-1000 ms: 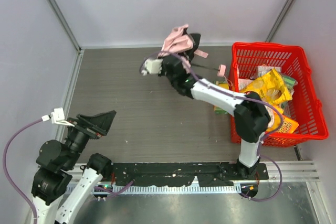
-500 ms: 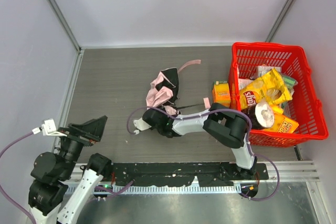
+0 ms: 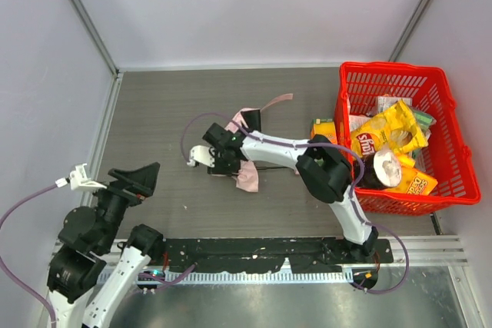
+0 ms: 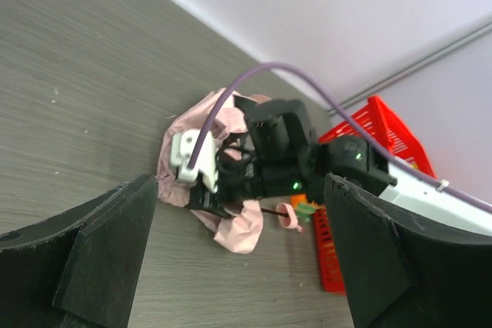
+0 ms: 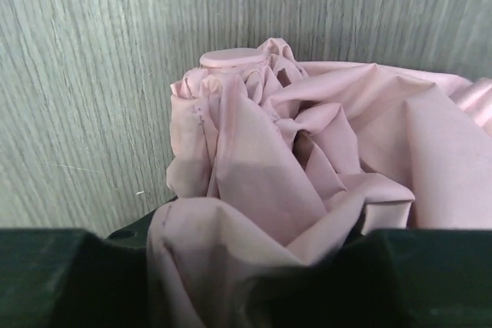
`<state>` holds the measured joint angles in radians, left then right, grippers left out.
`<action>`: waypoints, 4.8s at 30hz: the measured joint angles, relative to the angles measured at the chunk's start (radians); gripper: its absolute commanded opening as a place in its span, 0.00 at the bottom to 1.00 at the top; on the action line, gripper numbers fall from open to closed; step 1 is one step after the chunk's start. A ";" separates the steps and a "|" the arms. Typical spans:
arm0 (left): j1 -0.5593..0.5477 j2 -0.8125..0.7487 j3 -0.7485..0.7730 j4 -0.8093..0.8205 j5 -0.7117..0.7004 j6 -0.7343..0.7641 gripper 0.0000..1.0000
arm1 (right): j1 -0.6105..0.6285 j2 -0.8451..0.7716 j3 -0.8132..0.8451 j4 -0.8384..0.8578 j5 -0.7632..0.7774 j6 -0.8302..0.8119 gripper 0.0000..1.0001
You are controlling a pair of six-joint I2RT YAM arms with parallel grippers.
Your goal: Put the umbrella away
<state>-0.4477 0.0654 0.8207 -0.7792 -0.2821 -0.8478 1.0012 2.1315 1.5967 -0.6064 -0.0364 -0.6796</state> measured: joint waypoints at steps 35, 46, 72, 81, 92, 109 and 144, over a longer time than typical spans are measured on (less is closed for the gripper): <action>-0.031 0.850 -0.503 0.663 0.181 -0.766 1.00 | -0.278 0.268 0.153 -0.167 -1.114 0.418 0.01; -0.089 1.070 -0.523 0.917 0.179 -0.850 0.95 | -0.278 0.259 0.112 -0.048 -1.148 0.545 0.01; -0.241 1.223 -0.612 1.245 -0.119 -0.903 0.57 | -0.293 0.264 0.120 -0.033 -1.197 0.538 0.01; -0.245 1.278 -0.652 1.381 -0.149 -0.904 0.08 | -0.294 0.273 0.141 -0.057 -1.194 0.523 0.02; -0.246 1.240 -0.679 1.364 -0.148 -0.899 0.00 | -0.266 0.188 0.101 -0.037 -1.035 0.605 0.66; -0.244 1.077 -0.679 1.131 -0.167 -0.929 0.00 | -0.159 -0.208 -0.004 -0.119 -0.195 0.590 0.84; -0.148 1.123 -0.451 0.689 0.010 -1.027 0.00 | 0.121 -0.371 -0.696 0.940 0.195 0.278 0.93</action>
<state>-0.5957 1.1889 0.3695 -0.0906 -0.2726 -1.8751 1.1217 1.7607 0.9005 0.3332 0.1585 -0.4019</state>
